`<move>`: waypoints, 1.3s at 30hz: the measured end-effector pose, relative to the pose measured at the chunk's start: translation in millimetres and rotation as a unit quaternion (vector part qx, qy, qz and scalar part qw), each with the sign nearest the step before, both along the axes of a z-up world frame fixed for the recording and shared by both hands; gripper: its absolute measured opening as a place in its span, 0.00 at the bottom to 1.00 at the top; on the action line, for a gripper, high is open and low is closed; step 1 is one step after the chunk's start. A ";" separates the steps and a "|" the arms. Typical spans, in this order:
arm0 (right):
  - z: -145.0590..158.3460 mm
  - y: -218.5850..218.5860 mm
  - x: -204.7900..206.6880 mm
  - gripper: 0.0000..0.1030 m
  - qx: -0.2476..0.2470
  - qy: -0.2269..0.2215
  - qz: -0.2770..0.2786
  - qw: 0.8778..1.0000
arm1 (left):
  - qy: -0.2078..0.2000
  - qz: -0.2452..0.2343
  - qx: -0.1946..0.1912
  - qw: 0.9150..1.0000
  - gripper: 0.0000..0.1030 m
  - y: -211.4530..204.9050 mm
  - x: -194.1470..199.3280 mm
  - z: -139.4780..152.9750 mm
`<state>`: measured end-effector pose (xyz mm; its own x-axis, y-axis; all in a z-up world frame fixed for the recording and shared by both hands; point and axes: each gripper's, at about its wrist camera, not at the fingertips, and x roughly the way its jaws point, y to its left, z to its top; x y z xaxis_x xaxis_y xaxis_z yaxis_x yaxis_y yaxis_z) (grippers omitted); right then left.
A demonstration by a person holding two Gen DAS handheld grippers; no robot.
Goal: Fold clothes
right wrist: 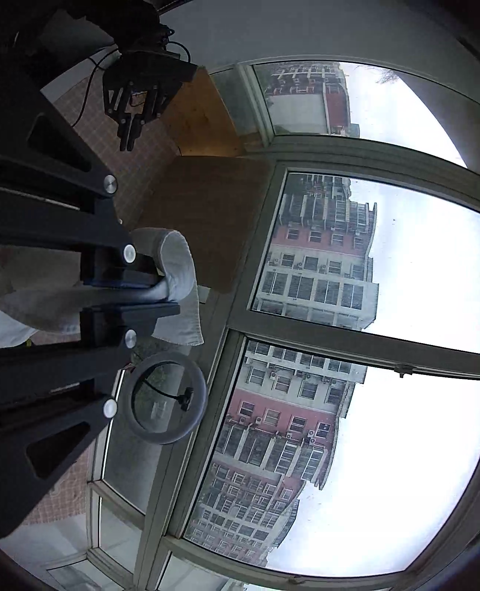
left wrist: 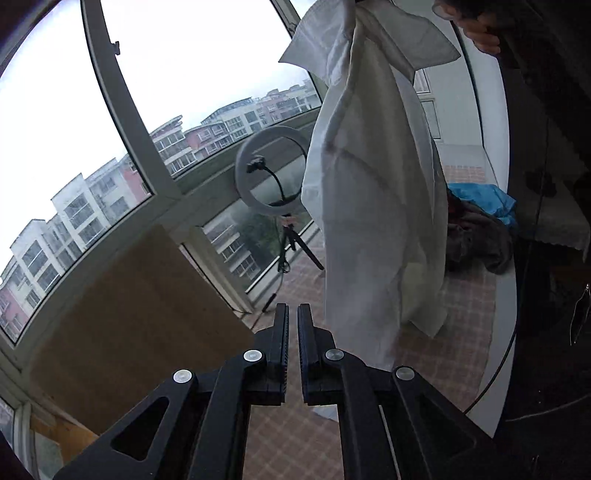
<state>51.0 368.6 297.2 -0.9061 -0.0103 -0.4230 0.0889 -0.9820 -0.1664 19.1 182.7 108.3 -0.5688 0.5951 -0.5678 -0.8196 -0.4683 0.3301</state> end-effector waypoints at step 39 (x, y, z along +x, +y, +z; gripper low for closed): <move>-158.4 142.1 106.5 0.06 -0.123 -0.165 -0.162 0.965 | -0.113 -0.236 -0.093 0.961 0.13 232.3 40.6 -207.0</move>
